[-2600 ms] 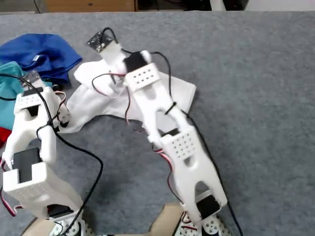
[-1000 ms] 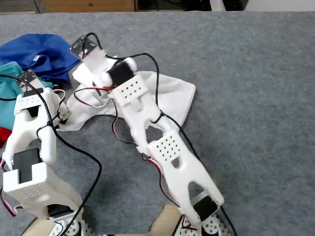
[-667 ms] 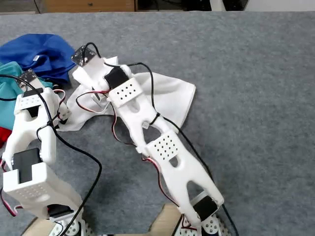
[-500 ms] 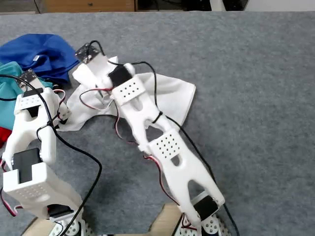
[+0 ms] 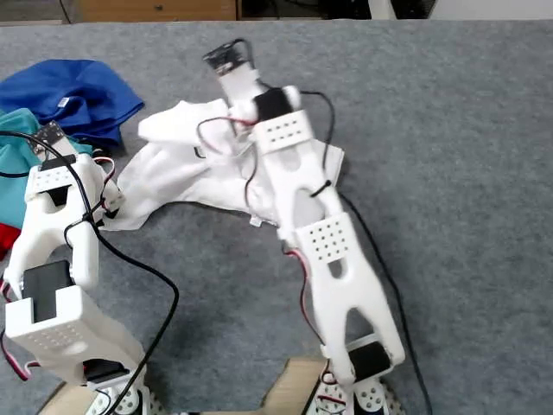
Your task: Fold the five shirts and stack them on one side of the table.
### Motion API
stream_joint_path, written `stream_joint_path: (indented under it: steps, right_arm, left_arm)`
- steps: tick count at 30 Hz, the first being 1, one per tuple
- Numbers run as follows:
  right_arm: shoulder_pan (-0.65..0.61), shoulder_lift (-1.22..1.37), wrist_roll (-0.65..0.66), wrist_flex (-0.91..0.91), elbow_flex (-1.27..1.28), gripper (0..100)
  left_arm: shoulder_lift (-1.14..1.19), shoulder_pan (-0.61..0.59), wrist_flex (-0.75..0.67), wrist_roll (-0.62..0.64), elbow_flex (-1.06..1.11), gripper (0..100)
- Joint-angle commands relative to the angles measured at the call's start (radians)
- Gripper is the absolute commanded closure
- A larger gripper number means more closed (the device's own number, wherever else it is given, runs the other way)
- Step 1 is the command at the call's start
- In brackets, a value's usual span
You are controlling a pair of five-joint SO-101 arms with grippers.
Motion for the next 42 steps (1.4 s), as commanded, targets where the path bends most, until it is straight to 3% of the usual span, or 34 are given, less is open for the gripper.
stream_joint_path:
  steps: [1,13,19,23,30,37,42]
  right_arm:
    - [0.091,-0.124,-0.002,0.012,-0.001,99.4]
    - [0.242,-0.209,0.000,0.187,-0.045,99.4]
    - [0.348,-0.337,0.015,0.189,-0.031,99.4]
    - [0.384,-0.496,0.041,0.189,0.140,99.4]
    - [0.489,-0.849,0.115,0.189,0.529,99.4]
    - [0.604,-1.280,0.236,0.183,0.940,99.3]
    - [0.608,-1.603,0.287,0.181,1.164,99.3]
  left_arm:
    - [-0.050,-0.005,-0.009,0.006,-0.006,98]
    - [-0.051,0.100,0.046,-0.120,0.005,98]
    - [-0.185,0.126,0.046,-0.186,0.068,98]
    - [-0.303,0.176,0.014,-0.190,0.114,98]
    - [-0.541,0.316,0.124,-0.178,0.002,98]
    - [-0.730,0.345,0.152,-0.035,-0.190,98]
    - [-0.852,0.345,0.153,0.044,-0.282,98]
